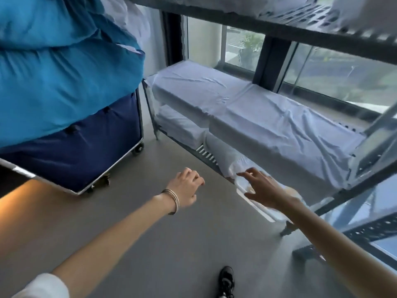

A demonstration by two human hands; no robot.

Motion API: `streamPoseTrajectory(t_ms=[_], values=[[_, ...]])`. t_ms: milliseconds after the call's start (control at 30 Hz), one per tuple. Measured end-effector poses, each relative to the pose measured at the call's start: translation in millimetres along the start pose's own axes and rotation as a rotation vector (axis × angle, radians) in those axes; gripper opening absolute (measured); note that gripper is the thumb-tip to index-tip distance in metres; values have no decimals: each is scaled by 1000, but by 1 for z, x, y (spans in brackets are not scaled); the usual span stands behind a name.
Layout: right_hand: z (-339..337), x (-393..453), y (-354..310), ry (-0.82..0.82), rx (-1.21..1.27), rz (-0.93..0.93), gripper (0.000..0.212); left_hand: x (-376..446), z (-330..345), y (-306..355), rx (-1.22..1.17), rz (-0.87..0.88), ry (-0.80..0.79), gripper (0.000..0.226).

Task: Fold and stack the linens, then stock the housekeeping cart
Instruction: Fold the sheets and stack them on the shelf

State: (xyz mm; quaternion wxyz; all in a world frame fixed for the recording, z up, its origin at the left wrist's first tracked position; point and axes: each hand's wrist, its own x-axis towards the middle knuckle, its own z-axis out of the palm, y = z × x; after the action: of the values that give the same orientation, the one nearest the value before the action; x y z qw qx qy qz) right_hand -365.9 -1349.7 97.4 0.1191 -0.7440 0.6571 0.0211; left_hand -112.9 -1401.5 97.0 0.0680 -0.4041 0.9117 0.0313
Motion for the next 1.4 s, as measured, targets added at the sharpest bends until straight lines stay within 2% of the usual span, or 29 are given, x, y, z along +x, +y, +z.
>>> streamPoseTrajectory(t_ms=[333, 600, 800, 1167, 1400], values=[[-12, 30, 150, -67, -35, 186, 70, 162, -5, 46, 56, 186, -43, 47], [-17, 75, 198, -116, -9, 208, 69, 235, -6, 34, 57, 212, -57, 50], [-29, 156, 184, -99, -16, 129, 68, 270, -9, -32, 36, 139, -66, 45], [-68, 367, 111, -95, -62, -21, 67, 339, -26, -218, 39, 16, -82, 43], [-84, 481, 79, -95, -55, -123, 66, 375, -28, -310, -1, -94, -78, 42]])
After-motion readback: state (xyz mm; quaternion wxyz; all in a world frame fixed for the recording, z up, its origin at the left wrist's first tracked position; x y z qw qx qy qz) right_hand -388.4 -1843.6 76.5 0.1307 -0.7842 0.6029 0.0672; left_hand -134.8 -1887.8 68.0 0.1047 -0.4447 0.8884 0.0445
